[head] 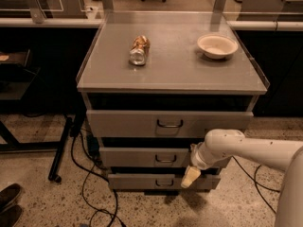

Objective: Open middle drawer

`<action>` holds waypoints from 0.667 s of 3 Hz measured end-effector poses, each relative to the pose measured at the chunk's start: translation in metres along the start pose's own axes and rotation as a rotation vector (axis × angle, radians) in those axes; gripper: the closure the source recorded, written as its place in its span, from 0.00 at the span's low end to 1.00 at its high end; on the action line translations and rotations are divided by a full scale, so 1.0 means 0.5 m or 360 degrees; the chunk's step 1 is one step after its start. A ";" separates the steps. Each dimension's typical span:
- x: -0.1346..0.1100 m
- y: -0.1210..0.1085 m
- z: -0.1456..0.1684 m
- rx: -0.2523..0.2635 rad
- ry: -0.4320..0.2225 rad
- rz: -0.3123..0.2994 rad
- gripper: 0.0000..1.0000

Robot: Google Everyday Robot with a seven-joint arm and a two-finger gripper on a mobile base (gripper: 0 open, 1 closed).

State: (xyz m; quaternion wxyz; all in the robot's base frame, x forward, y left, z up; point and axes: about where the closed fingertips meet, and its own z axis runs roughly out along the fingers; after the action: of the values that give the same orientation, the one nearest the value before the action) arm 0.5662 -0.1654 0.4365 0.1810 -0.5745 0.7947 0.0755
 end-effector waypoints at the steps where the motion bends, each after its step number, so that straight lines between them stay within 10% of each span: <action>1: 0.000 0.005 0.017 -0.0018 0.0007 -0.0008 0.00; 2: 0.009 0.032 0.039 -0.0088 0.0042 -0.0021 0.00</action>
Offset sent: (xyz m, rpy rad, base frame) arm -0.0412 0.0153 -0.0574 -0.0389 0.1577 0.0844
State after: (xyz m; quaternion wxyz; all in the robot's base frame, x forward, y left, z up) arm 0.5538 -0.1576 0.4156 0.1551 -0.5855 0.7907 0.0887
